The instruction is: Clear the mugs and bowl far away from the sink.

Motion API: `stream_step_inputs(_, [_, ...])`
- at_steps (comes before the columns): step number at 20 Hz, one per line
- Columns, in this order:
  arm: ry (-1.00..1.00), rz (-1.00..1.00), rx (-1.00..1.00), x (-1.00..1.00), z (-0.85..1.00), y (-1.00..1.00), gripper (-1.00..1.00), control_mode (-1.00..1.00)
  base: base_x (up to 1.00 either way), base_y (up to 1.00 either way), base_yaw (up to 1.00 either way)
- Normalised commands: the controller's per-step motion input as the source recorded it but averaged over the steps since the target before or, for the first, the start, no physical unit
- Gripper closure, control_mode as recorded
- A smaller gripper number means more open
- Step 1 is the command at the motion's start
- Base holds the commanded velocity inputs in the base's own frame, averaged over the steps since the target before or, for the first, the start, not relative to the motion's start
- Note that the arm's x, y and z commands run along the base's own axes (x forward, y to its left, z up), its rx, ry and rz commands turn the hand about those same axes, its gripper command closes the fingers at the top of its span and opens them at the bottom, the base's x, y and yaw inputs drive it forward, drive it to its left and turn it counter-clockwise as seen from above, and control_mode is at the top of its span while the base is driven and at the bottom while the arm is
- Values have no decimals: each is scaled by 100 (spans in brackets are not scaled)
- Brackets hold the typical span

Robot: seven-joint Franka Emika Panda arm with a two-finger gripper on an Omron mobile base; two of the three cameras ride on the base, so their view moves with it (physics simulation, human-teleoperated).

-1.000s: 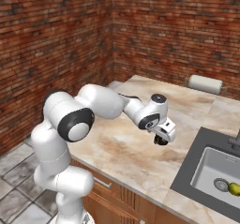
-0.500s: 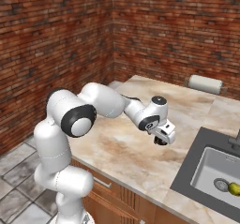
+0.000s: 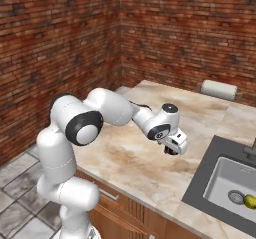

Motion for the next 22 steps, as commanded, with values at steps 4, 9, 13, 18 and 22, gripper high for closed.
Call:
stream_step_inputs(4, [0, 0, 0, 0, -1, 0, 100, -100, 0, 0, 0])
stream_step_inputs(9, [0, 0, 0, 0, -2, 0, 100, -100, 0, 0, 0])
stream_step_inputs(13, [0, 0, 0, 0, -1, 0, 100, -100, 0, 0, 0])
stream_step_inputs(18, [0, 0, 0, 0, 0, 0, 100, -100, 0, 0, 0])
stream_step_inputs(22, [0, 0, -1, -4, 1, 0, 100, -100, 0, 0, 0])
